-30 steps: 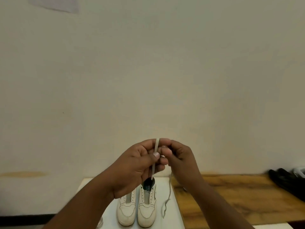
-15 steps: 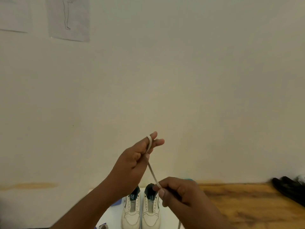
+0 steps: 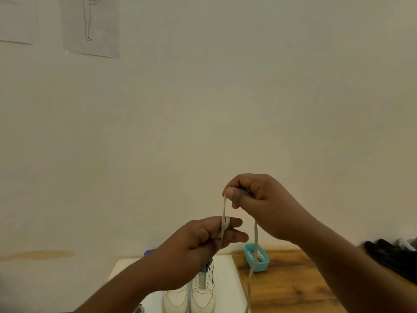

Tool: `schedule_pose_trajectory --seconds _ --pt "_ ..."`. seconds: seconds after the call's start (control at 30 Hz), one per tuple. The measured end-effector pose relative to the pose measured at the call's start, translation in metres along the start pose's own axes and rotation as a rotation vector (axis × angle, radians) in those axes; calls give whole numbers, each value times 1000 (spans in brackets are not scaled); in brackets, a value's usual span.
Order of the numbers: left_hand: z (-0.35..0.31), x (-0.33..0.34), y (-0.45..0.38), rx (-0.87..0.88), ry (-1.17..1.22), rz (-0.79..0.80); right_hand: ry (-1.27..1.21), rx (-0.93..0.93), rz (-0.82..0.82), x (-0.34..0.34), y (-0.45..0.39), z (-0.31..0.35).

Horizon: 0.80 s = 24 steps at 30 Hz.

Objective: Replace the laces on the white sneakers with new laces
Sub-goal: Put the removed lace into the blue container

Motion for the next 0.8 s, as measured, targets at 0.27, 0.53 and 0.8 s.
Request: schedule_pose_trajectory --seconds 0.27,0.53,0.8 --pt "-22 -18 1 103 198 -115 -145 49 -14 37 1 -27" --pt "-2 -49 -3 122 146 -342 -50 85 166 93 47 -13" --pt "13 -44 -4 63 39 -296 88 -34 71 48 35 11"
Point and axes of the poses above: each hand's wrist, its own y-axis away from the middle knuckle, its own x-axis out of the palm, z = x × y, the point moved 7 cm from there along -y, towards the middle knuckle
